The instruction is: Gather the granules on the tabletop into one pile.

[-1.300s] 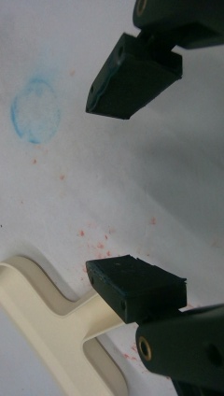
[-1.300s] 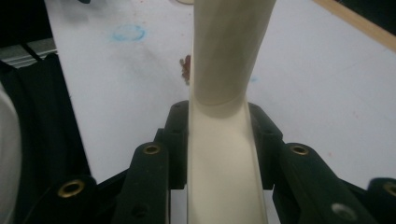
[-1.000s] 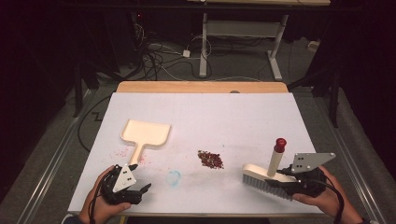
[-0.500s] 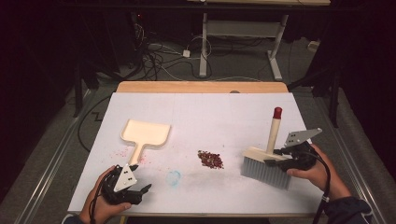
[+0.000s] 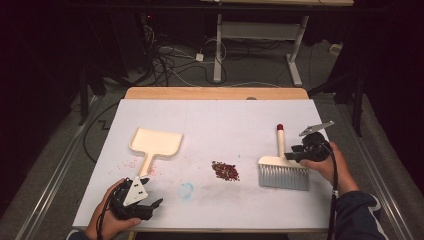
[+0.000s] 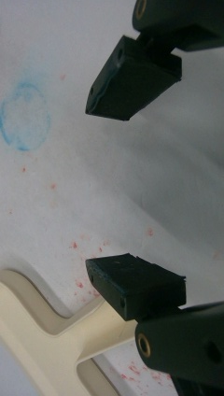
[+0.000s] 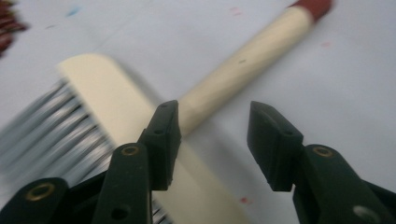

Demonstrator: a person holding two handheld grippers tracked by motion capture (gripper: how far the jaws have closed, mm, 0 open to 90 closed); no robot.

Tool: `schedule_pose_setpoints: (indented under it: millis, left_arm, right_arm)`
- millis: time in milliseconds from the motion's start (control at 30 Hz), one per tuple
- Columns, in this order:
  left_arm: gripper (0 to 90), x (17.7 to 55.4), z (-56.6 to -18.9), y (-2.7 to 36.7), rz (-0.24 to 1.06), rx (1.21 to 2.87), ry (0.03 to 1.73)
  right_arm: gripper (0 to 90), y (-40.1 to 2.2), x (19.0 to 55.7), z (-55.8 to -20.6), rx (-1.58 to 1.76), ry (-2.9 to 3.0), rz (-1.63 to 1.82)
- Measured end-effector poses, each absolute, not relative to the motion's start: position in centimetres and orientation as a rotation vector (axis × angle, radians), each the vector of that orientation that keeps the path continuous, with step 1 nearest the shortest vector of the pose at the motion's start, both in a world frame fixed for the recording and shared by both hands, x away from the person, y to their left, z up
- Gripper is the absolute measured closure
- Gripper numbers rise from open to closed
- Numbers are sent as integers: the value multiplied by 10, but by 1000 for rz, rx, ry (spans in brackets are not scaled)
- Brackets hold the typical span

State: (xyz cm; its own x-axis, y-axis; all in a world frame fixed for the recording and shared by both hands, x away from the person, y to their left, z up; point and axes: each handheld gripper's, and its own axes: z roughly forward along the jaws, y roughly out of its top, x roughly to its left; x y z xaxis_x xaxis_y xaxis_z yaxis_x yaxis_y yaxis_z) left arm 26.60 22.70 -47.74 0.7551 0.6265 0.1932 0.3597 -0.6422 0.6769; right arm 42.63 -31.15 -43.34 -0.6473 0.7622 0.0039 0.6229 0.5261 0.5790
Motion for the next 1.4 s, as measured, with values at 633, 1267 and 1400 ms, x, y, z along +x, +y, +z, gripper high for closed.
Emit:
schedule_pose_setpoints:
  millis: [633,1267,1400]
  left_arm:
    - [219,266,-477,226,556,2315,736]
    - [214,266,-476,228,577,2310,734]
    - [215,266,-476,228,577,2311,732]
  right_arm:
    - [562,-294,438,-449,1254,2315,683]
    - [436,-289,410,-407,1087,2115,1021]
    - [398,-284,402,-399,1063,2076,1070]
